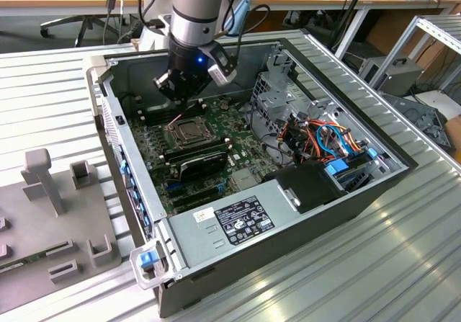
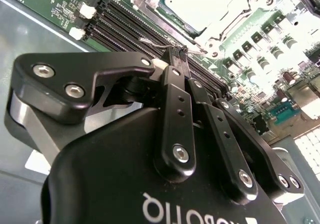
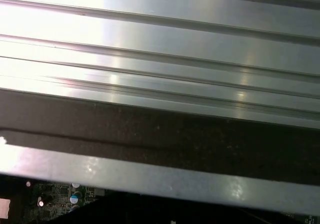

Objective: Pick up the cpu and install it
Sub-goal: 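Install the first cpu locking lever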

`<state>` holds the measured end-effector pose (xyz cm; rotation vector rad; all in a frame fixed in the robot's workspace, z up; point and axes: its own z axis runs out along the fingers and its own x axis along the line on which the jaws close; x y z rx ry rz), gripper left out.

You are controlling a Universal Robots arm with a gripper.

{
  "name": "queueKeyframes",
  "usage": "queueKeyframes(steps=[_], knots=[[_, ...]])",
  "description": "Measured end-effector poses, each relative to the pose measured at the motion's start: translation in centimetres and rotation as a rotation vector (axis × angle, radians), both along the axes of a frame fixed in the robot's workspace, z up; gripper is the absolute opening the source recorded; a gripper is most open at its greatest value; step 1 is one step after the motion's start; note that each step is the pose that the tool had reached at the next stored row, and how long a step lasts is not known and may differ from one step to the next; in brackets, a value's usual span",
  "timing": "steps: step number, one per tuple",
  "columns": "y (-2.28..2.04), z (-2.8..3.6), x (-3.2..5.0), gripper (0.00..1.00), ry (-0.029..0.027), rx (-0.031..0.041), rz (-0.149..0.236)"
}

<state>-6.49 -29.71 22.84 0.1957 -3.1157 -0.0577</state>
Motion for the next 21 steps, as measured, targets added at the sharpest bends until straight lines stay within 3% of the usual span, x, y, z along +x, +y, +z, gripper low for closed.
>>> queueKeyframes(steps=[21], knots=[[-0.03, -0.75, 1.01, 0.11, 0.0001, -0.0002, 0.0]])
